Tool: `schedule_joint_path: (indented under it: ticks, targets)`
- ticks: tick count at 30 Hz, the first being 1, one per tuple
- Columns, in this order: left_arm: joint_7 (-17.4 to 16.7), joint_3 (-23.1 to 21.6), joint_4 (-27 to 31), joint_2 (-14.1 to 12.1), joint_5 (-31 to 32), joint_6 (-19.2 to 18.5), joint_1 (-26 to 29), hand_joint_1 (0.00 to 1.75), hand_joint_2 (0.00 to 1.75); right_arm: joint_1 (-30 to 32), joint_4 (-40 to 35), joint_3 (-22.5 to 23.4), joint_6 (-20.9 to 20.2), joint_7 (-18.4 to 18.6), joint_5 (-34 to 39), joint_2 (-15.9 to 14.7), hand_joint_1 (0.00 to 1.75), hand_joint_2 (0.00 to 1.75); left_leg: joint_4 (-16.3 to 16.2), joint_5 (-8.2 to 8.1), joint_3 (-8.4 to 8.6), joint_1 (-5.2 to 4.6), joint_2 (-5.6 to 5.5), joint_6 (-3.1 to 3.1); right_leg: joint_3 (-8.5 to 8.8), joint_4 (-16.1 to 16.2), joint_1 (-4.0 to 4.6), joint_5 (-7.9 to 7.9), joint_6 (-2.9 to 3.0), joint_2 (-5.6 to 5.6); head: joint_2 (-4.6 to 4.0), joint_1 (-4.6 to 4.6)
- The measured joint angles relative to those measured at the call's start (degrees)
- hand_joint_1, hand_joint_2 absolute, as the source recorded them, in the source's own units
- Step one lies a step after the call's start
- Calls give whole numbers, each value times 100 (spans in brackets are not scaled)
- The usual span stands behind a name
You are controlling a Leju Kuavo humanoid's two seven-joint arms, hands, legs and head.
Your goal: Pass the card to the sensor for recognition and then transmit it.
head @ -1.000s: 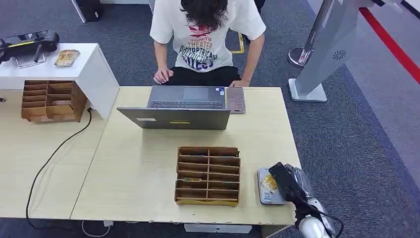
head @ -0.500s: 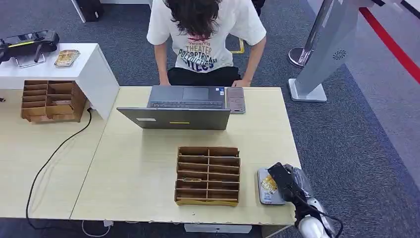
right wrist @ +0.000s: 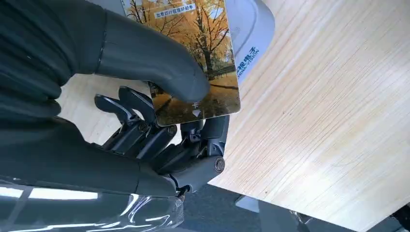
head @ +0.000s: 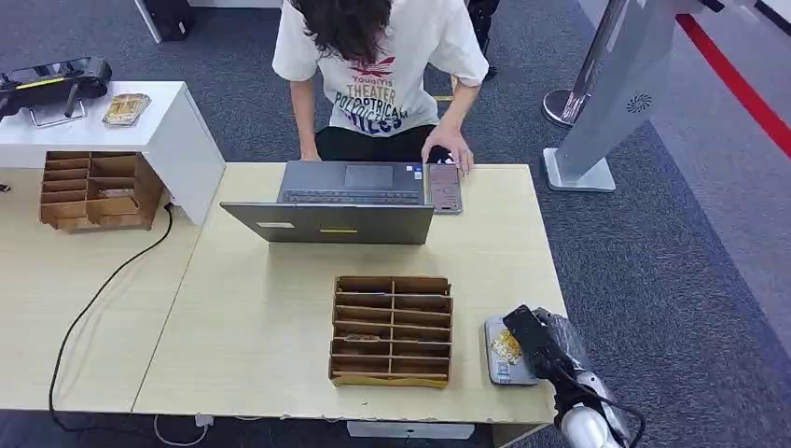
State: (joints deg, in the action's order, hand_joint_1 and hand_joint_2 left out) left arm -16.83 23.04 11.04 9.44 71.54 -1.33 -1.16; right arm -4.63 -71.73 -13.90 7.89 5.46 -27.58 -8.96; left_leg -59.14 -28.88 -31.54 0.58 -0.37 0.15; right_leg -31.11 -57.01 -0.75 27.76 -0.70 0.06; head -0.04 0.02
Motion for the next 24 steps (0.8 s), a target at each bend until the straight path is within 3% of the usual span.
schedule_joint_path:
  ticks: [7,8,16,17,18,19,24]
  targets:
    - [-7,0,0,0,39,-20,0,175,0,-21,28,0,-9,17,-22,7,175,175,0,0,1,0,0,0,0,0,0,0,0,0,0,0]
    - [-9,0,0,0,44,-20,0,164,0,-25,35,0,-9,17,-31,9,175,175,0,0,1,0,0,0,0,0,0,0,0,0,0,0]
    - [-46,0,0,0,61,-11,0,164,0,-31,39,0,-11,17,-79,28,175,175,0,0,1,0,0,0,0,0,0,0,0,0,0,0]
    - [-48,0,0,0,63,-11,0,105,0,-31,39,0,-11,17,-81,31,175,175,0,0,1,0,0,0,0,0,0,0,1,0,0,0]
    - [-48,0,0,0,66,-11,0,14,0,-31,42,0,-11,17,-81,31,175,175,0,0,1,0,0,0,0,0,0,0,1,0,0,0]
    - [-48,0,0,0,66,-11,0,0,0,-32,42,0,-11,17,-81,33,175,175,0,0,1,0,0,0,0,0,0,0,1,0,0,0]
    - [-52,2,0,0,90,-4,0,0,0,-35,42,0,-26,20,-107,39,175,175,0,0,1,0,0,0,0,0,0,-1,1,0,0,0]
